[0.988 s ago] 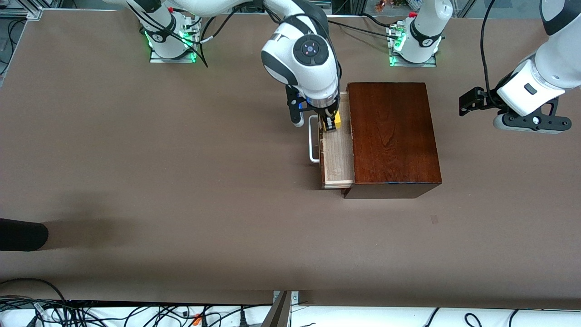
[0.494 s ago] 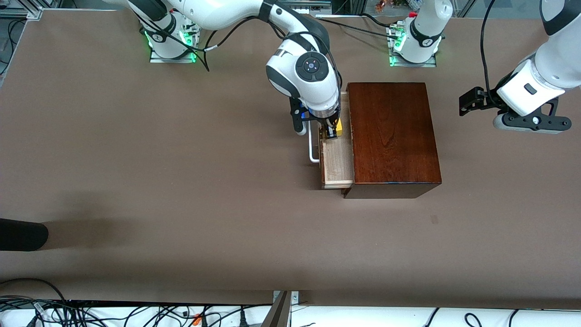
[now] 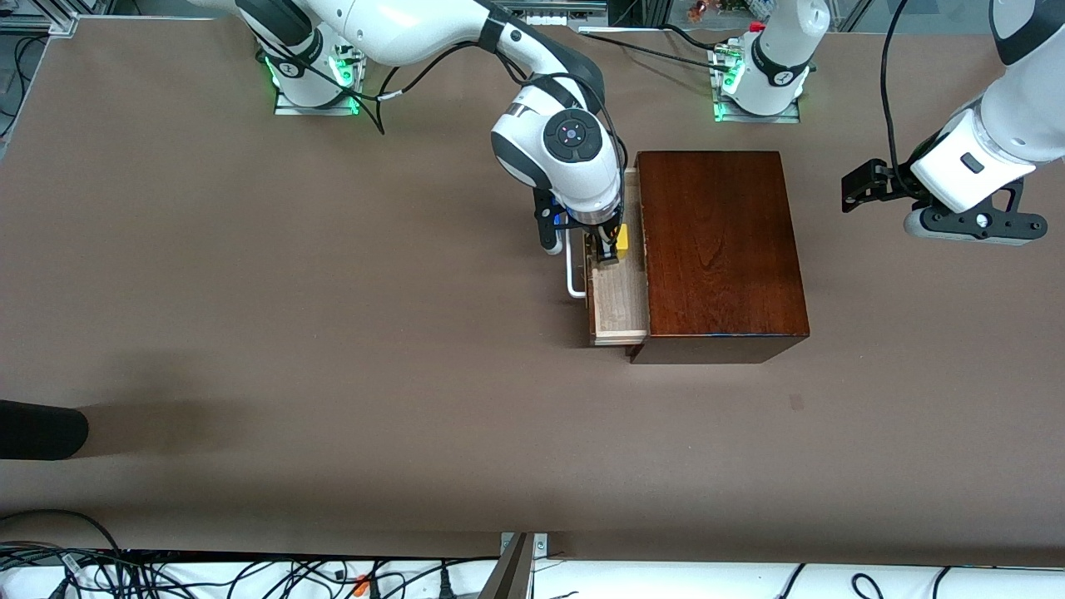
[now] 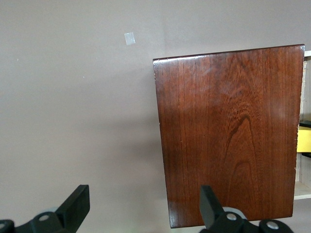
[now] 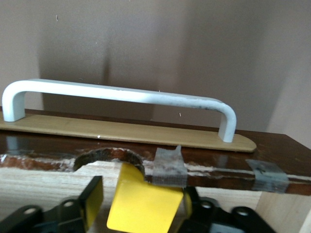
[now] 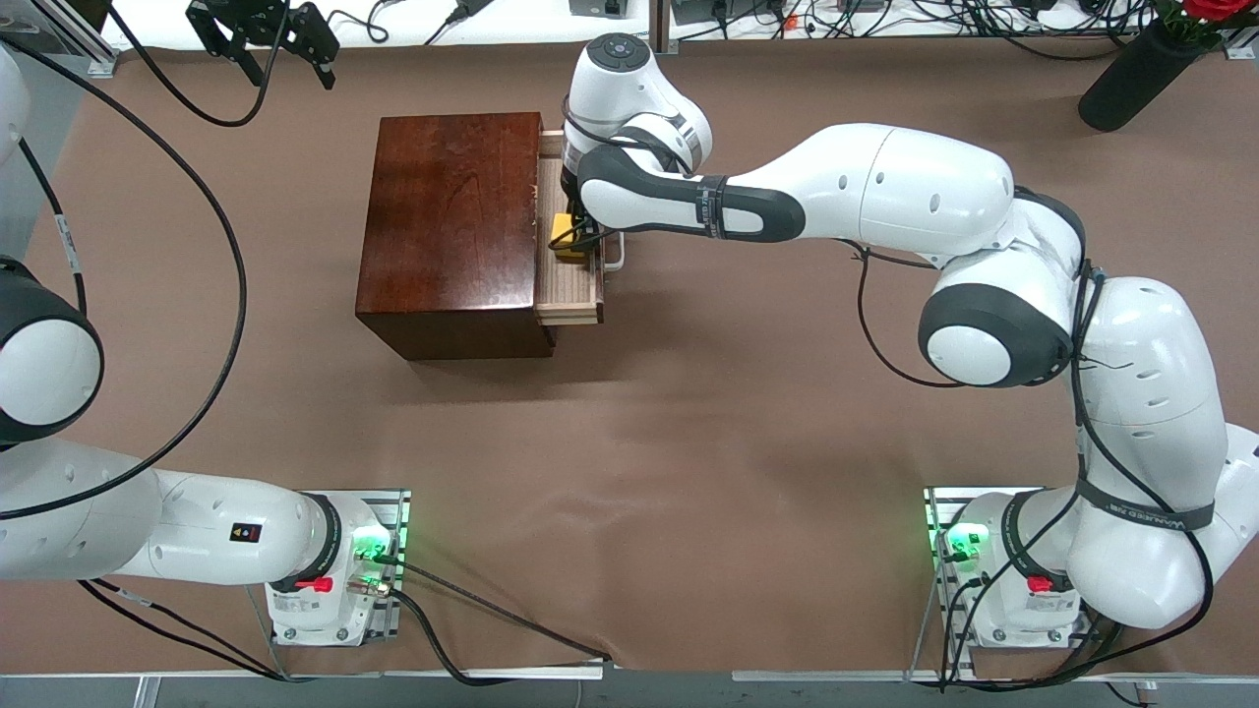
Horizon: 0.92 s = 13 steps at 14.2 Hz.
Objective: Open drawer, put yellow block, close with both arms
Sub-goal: 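Lower the cube into the drawer and open the right gripper, then withdraw the right gripper while the left gripper reaches toward the drawer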
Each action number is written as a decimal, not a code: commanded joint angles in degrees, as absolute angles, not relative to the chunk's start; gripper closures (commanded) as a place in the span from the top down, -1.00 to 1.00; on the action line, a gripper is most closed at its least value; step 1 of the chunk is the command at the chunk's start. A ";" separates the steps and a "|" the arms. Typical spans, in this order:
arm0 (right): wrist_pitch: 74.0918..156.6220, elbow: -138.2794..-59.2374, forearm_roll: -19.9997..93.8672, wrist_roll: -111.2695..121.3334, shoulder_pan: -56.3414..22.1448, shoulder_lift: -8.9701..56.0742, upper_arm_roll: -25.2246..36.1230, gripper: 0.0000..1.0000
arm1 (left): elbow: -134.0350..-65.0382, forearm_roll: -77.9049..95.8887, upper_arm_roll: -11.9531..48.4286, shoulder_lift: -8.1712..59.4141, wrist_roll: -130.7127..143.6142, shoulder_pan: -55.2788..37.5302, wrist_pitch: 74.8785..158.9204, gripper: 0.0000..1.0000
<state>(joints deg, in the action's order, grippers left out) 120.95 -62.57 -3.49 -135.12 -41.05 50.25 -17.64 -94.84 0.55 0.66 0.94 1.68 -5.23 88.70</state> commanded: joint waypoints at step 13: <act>85.73 -55.02 2.55 -109.83 -27.18 33.94 -17.05 1.00 | -93.08 0.88 1.23 -0.18 -2.70 -5.62 84.99 1.00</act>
